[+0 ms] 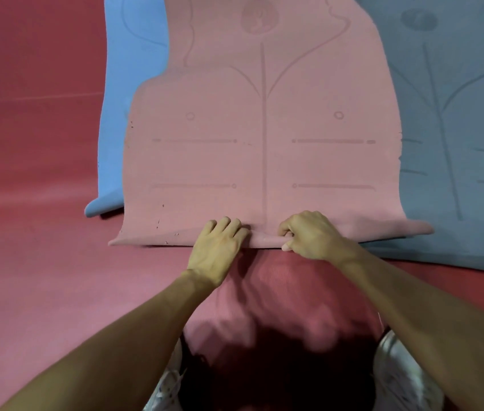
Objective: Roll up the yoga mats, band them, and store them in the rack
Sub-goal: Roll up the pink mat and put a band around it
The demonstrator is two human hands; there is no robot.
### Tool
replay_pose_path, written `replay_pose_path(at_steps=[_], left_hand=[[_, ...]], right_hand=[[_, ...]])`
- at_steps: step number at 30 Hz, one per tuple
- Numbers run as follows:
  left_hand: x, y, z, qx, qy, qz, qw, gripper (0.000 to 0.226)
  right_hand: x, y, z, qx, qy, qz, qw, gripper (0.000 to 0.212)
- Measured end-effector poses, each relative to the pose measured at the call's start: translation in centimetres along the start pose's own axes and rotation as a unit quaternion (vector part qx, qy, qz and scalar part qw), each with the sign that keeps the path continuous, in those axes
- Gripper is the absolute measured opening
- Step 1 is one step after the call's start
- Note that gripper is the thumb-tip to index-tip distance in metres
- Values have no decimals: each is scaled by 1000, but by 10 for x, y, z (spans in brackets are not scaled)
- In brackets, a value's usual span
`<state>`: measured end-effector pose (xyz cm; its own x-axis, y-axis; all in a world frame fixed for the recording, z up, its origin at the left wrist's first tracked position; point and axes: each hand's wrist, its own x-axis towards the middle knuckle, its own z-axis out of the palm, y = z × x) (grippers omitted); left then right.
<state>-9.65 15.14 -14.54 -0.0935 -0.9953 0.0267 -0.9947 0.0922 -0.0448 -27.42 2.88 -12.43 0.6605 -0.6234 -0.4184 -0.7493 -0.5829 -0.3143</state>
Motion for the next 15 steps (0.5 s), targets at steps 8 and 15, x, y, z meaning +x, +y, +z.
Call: replay_pose_path(at_steps=[8, 15], left_hand=[[7, 16, 41, -38, -150, -69, 986, 32], [-2, 17, 53, -37, -62, -60, 996, 37]], right_hand=[[5, 11, 52, 53, 61, 40, 996, 27], [-4, 17, 85, -4, 206, -28, 978, 38]])
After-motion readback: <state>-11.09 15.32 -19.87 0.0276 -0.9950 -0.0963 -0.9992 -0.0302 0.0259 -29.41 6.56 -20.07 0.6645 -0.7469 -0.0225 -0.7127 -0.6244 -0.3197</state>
